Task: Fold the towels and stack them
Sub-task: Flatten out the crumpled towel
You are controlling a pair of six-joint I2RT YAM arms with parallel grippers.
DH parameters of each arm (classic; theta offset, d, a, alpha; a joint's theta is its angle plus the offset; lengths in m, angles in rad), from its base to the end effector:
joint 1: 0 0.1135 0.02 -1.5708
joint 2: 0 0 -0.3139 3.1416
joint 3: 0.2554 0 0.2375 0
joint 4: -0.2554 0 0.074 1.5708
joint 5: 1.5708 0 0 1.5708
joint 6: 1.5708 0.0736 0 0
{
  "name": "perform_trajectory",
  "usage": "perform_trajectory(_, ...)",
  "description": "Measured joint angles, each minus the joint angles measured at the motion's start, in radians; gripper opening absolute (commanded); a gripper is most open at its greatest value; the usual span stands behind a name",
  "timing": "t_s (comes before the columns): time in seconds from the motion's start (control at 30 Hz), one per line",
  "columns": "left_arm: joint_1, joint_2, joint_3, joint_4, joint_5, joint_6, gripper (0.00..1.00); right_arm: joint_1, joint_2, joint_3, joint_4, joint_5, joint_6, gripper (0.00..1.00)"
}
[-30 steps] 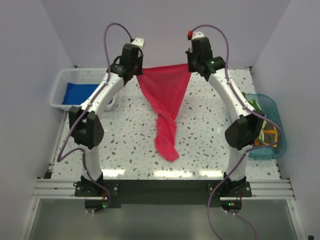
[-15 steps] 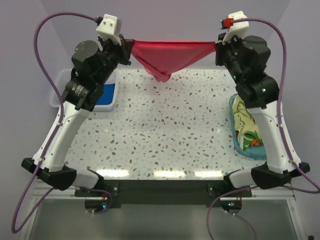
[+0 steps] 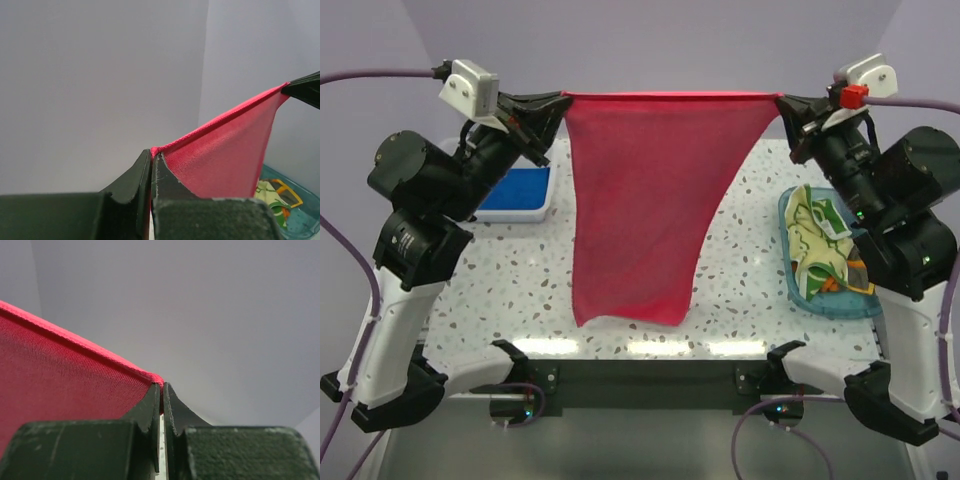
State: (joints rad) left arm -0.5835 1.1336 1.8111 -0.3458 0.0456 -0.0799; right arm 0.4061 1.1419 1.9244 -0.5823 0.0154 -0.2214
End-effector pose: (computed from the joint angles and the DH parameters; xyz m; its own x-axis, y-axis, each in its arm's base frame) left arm 0.1384 -0.0954 0.6367 0.2241 -0.2435 -0.9437 0.6062 0.7930 -0.0607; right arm 0.1426 0.0601 0.6329 0.2619 -0.1264 -0.9568 -0.3317 0.9192 -0.2122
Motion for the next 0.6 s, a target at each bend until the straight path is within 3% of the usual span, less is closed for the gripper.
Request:
perform_trajectory(0.13, 0.000, 0.008, 0.016, -0.012, -0.004, -0.011, 0.00, 0.001, -0.012, 0.014, 0.003, -0.020, -0.017, 0.00)
perform_trajectory(0.3, -0.001, 0.089, -0.004, -0.007, -0.154, -0.014, 0.00, 0.001, 0.026, -0.037, 0.045, 0.032, -0.060, 0.00)
perform_trajectory(0.43, 0.010, 0.195, -0.060, 0.021, -0.303, -0.002, 0.00, -0.001, 0.127, -0.098, 0.104, 0.130, -0.089, 0.00)
perform_trajectory(0.6, 0.085, 0.362, -0.076, 0.077, -0.356, -0.002, 0.00, -0.009, 0.294, -0.167, 0.186, 0.227, -0.119, 0.00)
